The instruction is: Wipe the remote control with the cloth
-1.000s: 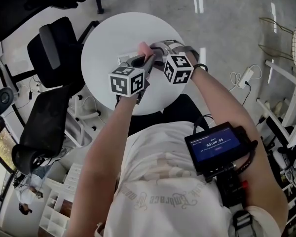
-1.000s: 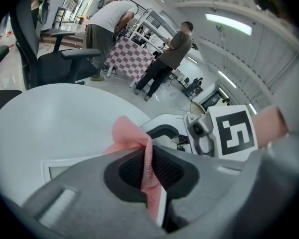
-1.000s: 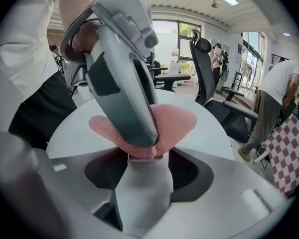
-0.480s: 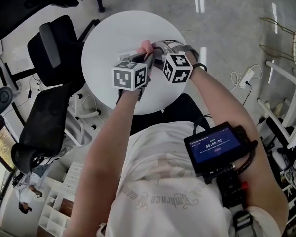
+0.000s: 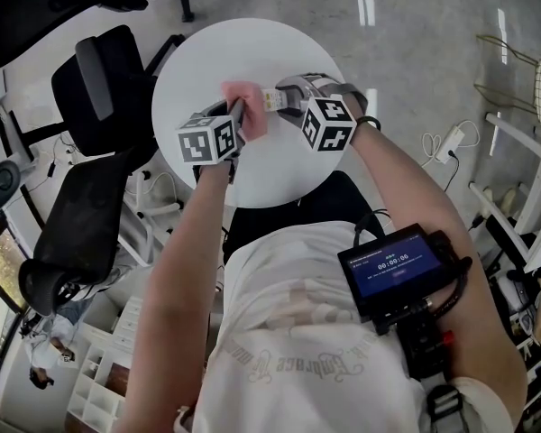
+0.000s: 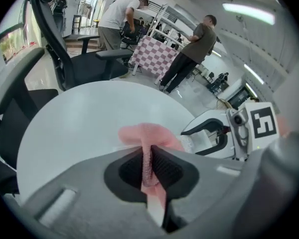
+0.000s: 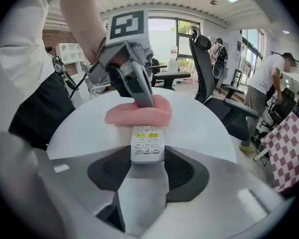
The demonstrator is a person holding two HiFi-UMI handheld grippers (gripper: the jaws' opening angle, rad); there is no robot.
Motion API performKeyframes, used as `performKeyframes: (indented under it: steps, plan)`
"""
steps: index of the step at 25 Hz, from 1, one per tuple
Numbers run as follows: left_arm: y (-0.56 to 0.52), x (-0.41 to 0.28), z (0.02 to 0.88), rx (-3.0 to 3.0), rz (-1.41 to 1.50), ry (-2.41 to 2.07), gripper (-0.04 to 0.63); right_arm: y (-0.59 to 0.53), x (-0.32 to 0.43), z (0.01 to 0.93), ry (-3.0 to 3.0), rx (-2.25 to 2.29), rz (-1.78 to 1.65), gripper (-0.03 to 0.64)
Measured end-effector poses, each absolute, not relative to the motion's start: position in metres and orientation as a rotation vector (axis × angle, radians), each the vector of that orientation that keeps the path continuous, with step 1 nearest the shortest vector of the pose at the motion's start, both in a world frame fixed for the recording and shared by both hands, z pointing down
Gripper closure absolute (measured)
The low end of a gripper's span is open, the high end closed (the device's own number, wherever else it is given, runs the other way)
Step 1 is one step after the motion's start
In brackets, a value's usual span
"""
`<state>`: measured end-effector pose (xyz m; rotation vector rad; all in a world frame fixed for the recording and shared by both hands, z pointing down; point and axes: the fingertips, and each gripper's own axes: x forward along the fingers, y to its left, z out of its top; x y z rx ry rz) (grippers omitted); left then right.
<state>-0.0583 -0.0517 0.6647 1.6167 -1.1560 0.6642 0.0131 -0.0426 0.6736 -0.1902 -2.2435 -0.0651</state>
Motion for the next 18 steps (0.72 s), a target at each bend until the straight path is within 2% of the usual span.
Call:
performKeyframes:
  steps: [9,13,18]
  plan:
    - [-0.033,-0.133,0.672,1.55,0.794,-1.319,0.571,-0.044,0.017,0.675,-2.237,-0.187,-0.062,0.399]
    - [-0.033,-0.167,0.649,1.554,0.779,-1.485,0.571,-0.044,0.019,0.676,-2.233,-0.18,-0.057,0.398]
    - [-0.04,-0.148,0.625,1.706,0.797,-1.458,0.571,-0.046,0.019,0.675,-2.234,-0.175,-0.052,0.397]
